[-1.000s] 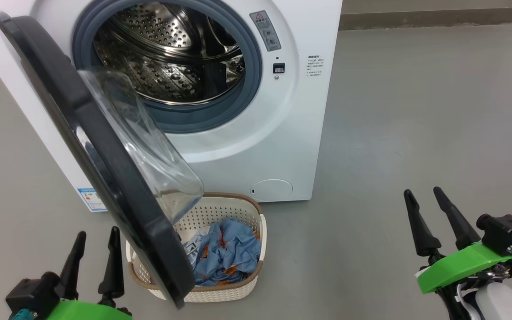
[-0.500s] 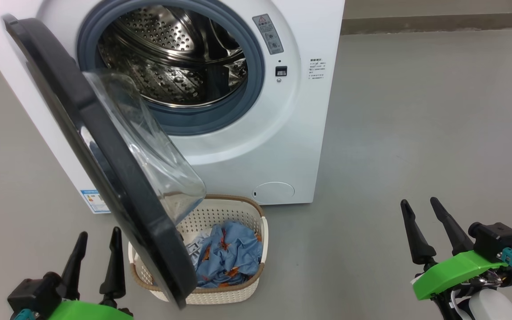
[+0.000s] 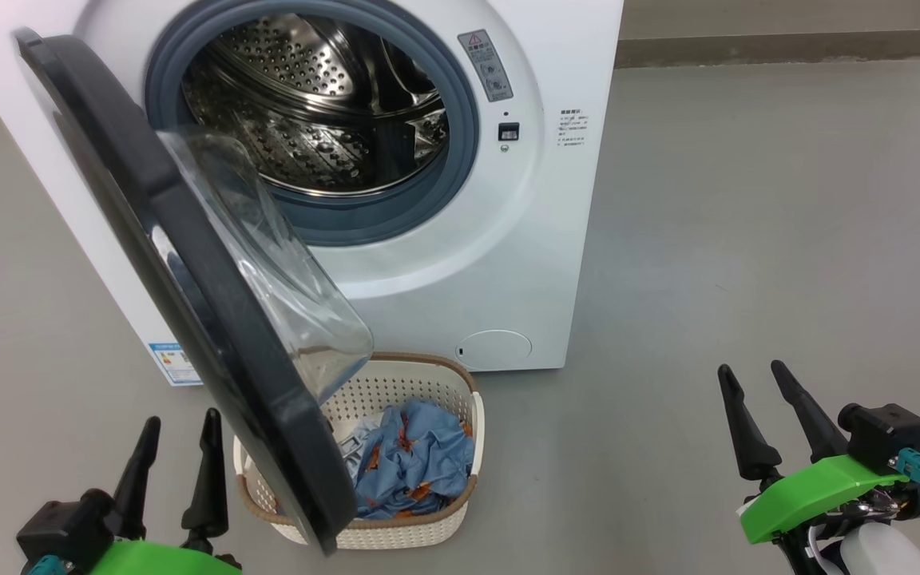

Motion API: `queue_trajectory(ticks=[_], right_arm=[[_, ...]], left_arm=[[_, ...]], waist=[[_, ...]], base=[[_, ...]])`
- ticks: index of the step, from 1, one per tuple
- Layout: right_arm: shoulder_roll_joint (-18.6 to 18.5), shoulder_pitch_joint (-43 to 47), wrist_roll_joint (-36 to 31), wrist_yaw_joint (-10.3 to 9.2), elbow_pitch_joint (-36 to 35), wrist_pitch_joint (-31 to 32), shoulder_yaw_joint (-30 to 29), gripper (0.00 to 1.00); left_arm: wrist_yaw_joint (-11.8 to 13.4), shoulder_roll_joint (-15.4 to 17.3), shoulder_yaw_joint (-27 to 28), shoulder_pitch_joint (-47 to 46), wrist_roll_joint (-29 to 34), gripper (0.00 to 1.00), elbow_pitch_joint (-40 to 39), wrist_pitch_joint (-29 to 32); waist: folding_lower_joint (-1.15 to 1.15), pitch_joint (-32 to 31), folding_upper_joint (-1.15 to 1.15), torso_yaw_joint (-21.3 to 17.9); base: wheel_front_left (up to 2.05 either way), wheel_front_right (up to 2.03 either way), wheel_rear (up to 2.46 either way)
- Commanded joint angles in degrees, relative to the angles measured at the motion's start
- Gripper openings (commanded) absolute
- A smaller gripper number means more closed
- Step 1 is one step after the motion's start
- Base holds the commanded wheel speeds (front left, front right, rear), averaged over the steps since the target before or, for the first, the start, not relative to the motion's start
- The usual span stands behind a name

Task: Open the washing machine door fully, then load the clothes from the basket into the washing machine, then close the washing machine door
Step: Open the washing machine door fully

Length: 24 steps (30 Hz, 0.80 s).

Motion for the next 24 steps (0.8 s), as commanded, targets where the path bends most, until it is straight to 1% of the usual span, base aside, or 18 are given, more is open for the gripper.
queue_trajectory(ticks=[1,8,12,21,22,23,24], right_arm=[[-0.9,-1.2,-0.3,0.32,-1.0,-0.7,1.5,1.00],[-0.9,-1.2,-0.1,0.32,-0.7,-0.8,1.6,1.00],[-0.9,-1.3,-0.1,0.32,-0.6,-0.8,1.6,1.00],[-0.8,-1.5,-0.4,0.32,-0.4,-0.8,1.1,1.00],[-0.8,-1.4,-0.4,0.32,-0.4,-0.8,1.0,1.00],[-0.7,-1.4,-0.4,0.32,-0.4,-0.8,0.9,1.00],[-0.7,-1.4,-0.4,0.32,-0.4,-0.8,0.8,1.00]], left_arm=[[0.6,1.2,1.9,-0.7,0.5,1.00,-1.3,-0.6],[0.7,1.3,1.7,-0.6,0.6,1.00,-1.4,-0.6],[1.4,1.7,1.5,-0.6,1.3,1.00,-1.3,-0.6],[1.9,1.9,1.3,-0.9,1.5,1.00,-1.4,-0.6],[2.0,1.9,1.3,-1.0,1.5,0.56,-1.4,-0.6],[2.1,1.9,1.3,-1.0,1.6,0.23,-1.5,-0.6],[2.1,2.0,1.4,-1.0,1.7,0.00,-1.6,-0.6]], waist=[[0.00,0.0,0.00,0.0],[0.00,-0.1,0.00,0.1],[0.00,-0.1,0.00,0.1],[0.00,0.0,0.00,0.1],[0.00,0.0,0.00,0.1],[0.00,0.0,0.00,0.1],[0.00,0.0,0.00,0.2]], base=[[0.00,0.00,0.00],[0.00,0.00,0.00],[0.00,0.00,0.00],[0.00,0.00,0.00],[0.00,0.00,0.00],[0.00,0.00,0.00],[0.00,0.00,0.00]])
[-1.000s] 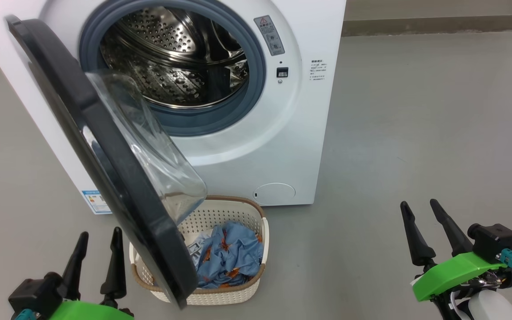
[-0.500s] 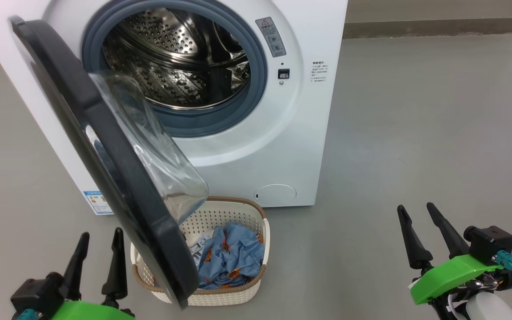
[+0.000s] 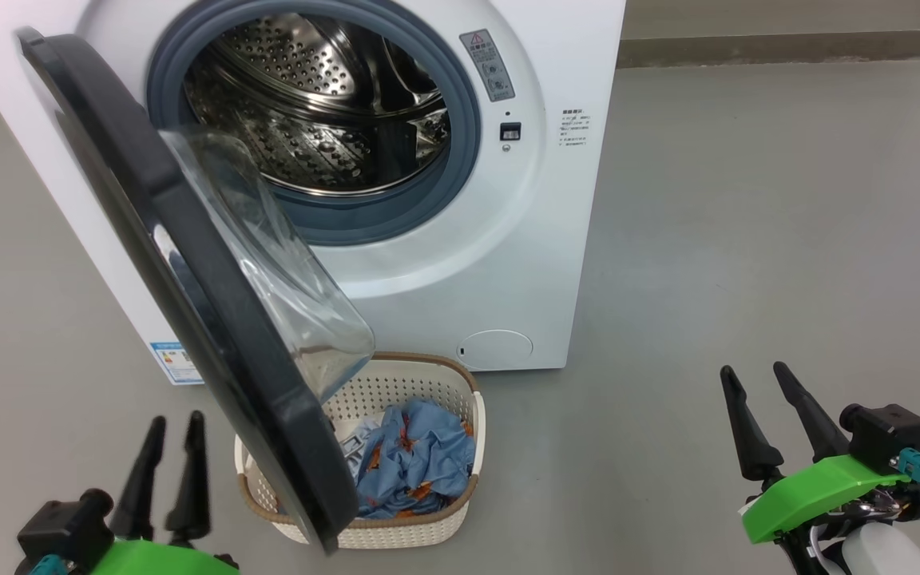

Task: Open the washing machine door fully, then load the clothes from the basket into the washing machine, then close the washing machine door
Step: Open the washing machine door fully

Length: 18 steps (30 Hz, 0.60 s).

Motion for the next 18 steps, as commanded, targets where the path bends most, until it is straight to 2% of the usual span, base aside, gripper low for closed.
queue_trajectory(ticks=[1,8,13,18], right_arm=[[-0.6,-1.2,-0.5,0.32,-1.2,-0.8,0.8,1.00],[-0.3,-0.7,-0.5,0.32,-1.3,-0.8,0.3,1.00],[-0.1,-0.7,-0.4,0.32,-1.2,-0.8,0.5,1.00],[0.0,-0.9,-0.3,0.32,-1.0,-0.8,0.6,1.00]], left_arm=[[0.4,1.4,2.0,-1.0,1.0,0.00,-1.8,-0.6],[1.4,1.5,2.9,-1.4,2.5,0.00,-8.2,-0.6],[3.1,1.8,2.6,-1.7,5.0,0.00,-17.5,-0.6],[3.0,1.5,0.4,-0.9,5.4,0.00,-27.5,0.9]], waist=[[0.00,0.0,0.00,0.0],[0.00,-0.1,0.00,0.5],[0.00,-0.1,0.00,0.9],[0.00,0.1,0.00,1.1]], base=[[0.00,0.00,0.00],[0.00,0.00,0.00],[0.00,0.00,0.00],[0.00,0.00,0.00]])
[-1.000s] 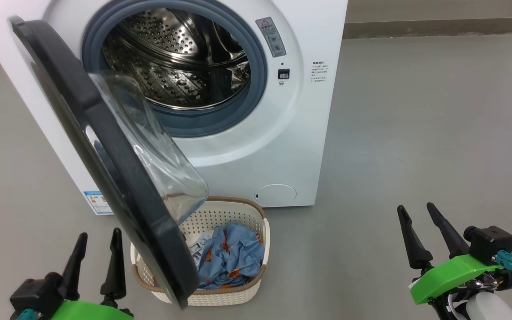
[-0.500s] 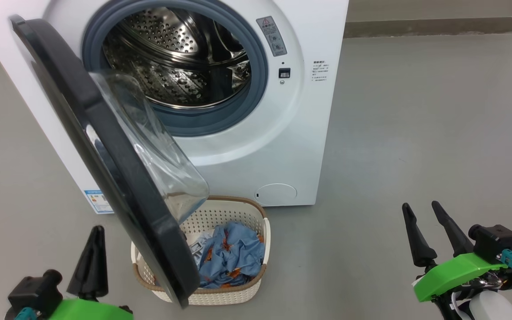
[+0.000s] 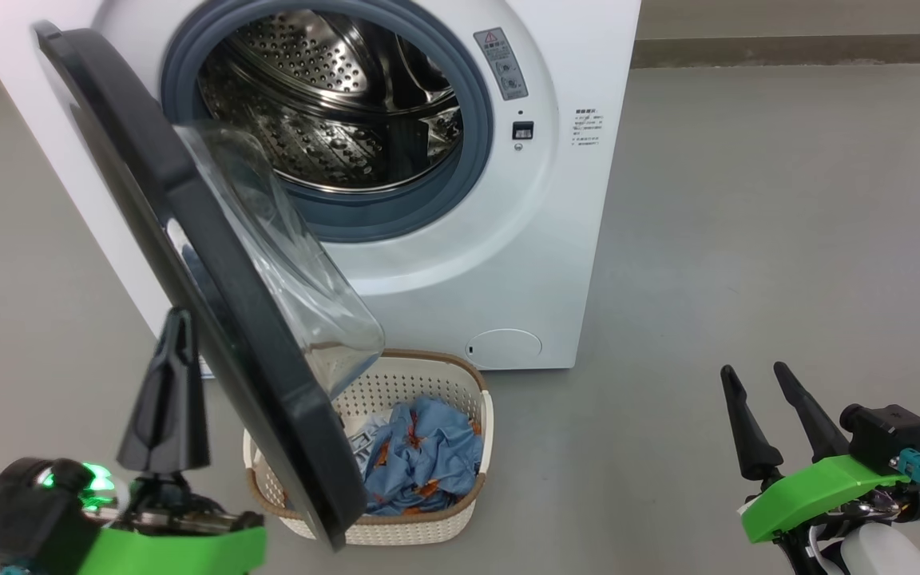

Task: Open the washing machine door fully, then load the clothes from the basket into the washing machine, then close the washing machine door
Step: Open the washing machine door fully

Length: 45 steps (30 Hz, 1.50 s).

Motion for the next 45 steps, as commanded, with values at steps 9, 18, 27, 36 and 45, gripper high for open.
queue_trajectory(ticks=[9,18,27,36,45], right_arm=[[0.0,-1.3,-0.3,0.32,-1.0,-0.7,1.4,1.00],[0.8,-1.6,0.0,0.32,-0.9,-0.7,1.9,1.00],[1.2,-2.2,0.1,0.32,-0.6,-0.7,2.0,1.00],[1.4,-2.2,-0.2,0.32,-0.3,-0.7,1.6,1.00],[1.7,-2.0,0.1,0.32,0.3,-0.7,1.5,1.00]], left_arm=[[-1.6,-0.6,-5.3,0.7,-1.0,0.00,-8.1,5.8],[-3.2,-1.4,-8.9,1.8,-3.2,0.00,-1.3,8.3],[-4.4,-2.8,-10.3,1.1,-4.8,0.00,8.0,7.8],[-4.1,-3.5,-9.2,-0.7,-5.6,0.00,14.7,6.1],[-3.2,-2.8,-7.6,-1.0,-6.5,0.00,16.9,5.3]], waist=[[0.00,0.5,0.00,0.1],[0.00,1.3,0.00,-1.0],[0.00,2.5,0.00,-2.3],[0.00,2.7,0.00,-2.0],[0.00,2.1,0.00,1.6]], base=[[0.00,0.00,0.00],[0.00,0.00,0.00],[0.00,0.00,0.00],[0.00,0.00,0.00],[0.00,0.00,0.00]])
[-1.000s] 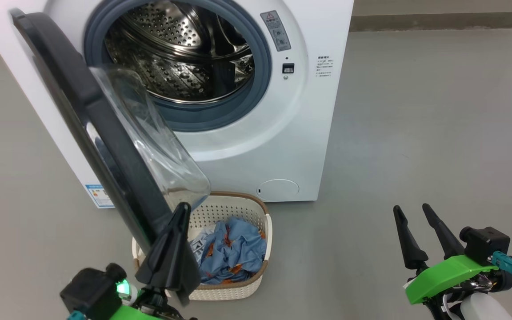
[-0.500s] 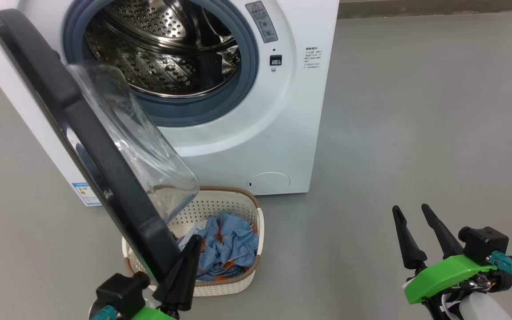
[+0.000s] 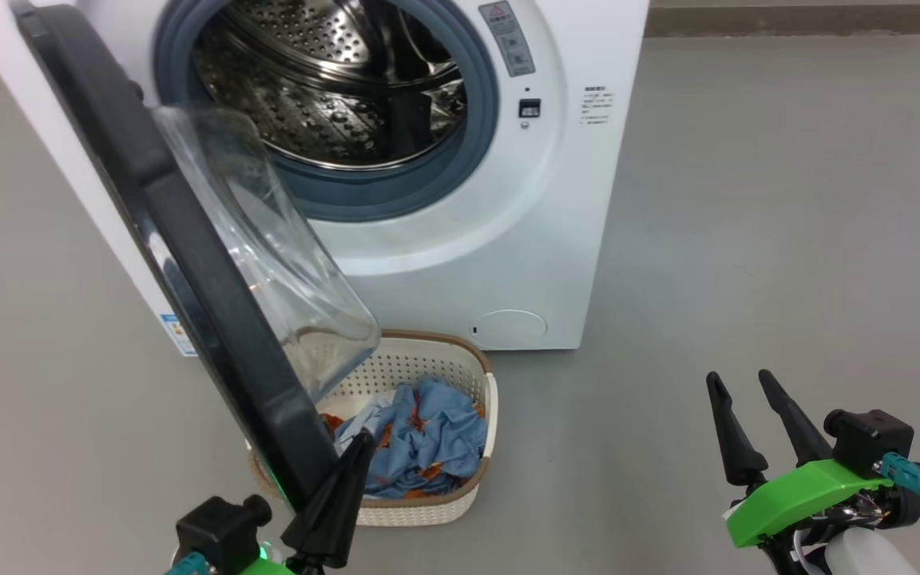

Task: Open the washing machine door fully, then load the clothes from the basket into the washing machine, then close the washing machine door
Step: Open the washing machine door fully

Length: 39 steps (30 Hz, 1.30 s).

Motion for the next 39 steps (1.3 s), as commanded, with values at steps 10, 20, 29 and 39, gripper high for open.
queue_trajectory(ticks=[10,20,29,39], right_arm=[[0.4,-1.4,0.7,0.32,-0.6,-0.7,1.5,1.00],[0.6,-0.9,1.1,0.32,-0.3,-0.7,1.7,1.00],[0.9,-0.7,1.2,0.32,-0.2,-0.7,1.3,1.00],[1.9,-0.8,1.1,0.32,-0.1,-0.7,1.1,1.00]], left_arm=[[2.2,2.9,4.7,-1.9,-0.6,0.00,-0.9,-0.1],[3.9,4.6,5.8,-0.6,-0.9,0.00,-2.0,1.1],[5.9,6.8,8.1,-0.5,-1.5,0.00,-2.3,2.7],[6.7,10.5,12.3,-4.1,-3.8,0.00,1.5,5.5]], waist=[[0.00,-1.2,0.00,5.3],[0.00,-1.9,0.00,10.4],[0.00,-2.1,0.00,14.1],[0.00,-1.1,0.00,16.9]], base=[[0.00,0.00,0.00],[0.00,0.00,0.00],[0.00,0.00,0.00],[0.00,0.00,0.00]])
